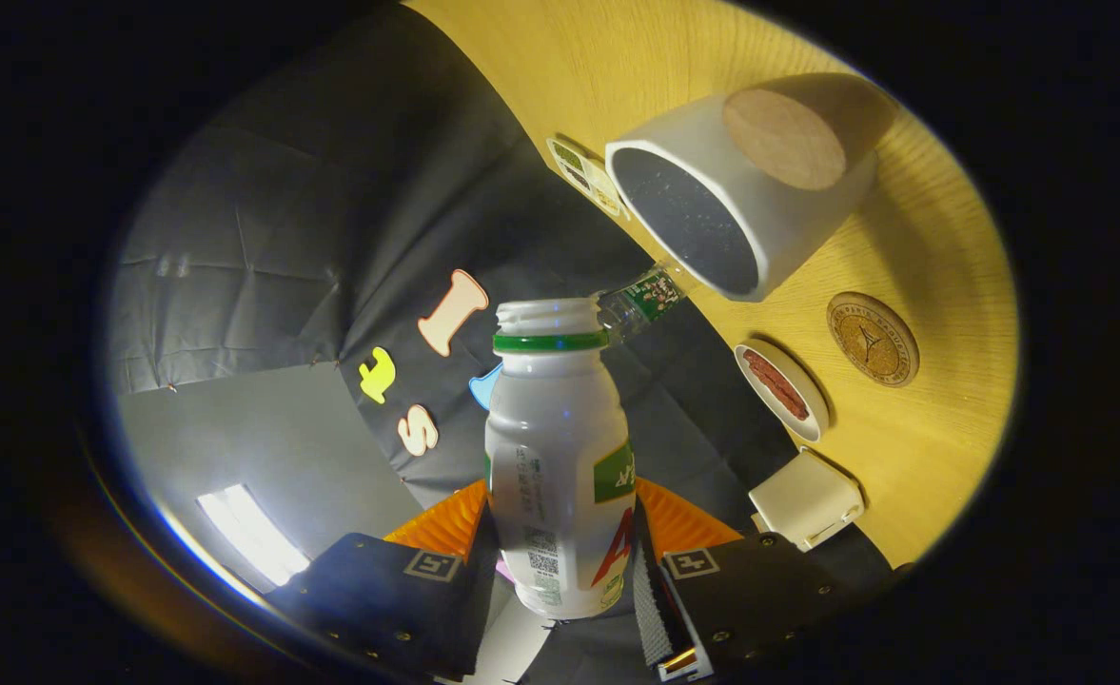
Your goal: Take the bottle from table, then pour the juice into the cup, finally place the bottle on the coaster
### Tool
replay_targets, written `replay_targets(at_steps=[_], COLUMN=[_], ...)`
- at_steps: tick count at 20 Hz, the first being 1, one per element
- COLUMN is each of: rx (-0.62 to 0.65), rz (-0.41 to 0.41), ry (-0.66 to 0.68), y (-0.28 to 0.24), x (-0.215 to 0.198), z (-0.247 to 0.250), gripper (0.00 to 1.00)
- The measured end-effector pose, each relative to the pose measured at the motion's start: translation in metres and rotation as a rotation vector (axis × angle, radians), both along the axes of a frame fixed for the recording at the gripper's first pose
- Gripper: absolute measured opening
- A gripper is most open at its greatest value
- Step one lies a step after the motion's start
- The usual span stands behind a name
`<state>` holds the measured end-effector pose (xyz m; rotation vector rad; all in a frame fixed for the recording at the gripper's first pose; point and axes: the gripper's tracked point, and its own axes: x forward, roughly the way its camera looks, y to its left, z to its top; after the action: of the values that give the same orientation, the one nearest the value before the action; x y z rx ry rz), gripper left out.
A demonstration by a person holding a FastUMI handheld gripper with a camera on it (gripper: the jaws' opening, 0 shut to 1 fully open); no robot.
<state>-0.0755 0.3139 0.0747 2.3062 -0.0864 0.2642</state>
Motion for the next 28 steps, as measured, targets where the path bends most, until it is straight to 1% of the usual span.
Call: replay_targets(at_steps=[7, 14, 20, 26, 27, 28], rx=[0.081, 0.117, 0.131, 0.117, 0.088, 0.031], rz=[-0.023, -0.033, -0.023, -0.019, -0.014, -0.005], ry=[0.028, 0.042, 0.043, 0.041, 0.039, 0.043], y=[-0.009, -0.011, -0.009, -0.006, -0.003, 0.004], x=[0.003, 0.006, 0.007, 0.005, 0.005, 0.006], z=[-0.004, -0.005, -0.004, -0.003, -0.004, -0.007], gripper=[0.63, 0.63, 0.63, 0.63, 0.63, 0.63])
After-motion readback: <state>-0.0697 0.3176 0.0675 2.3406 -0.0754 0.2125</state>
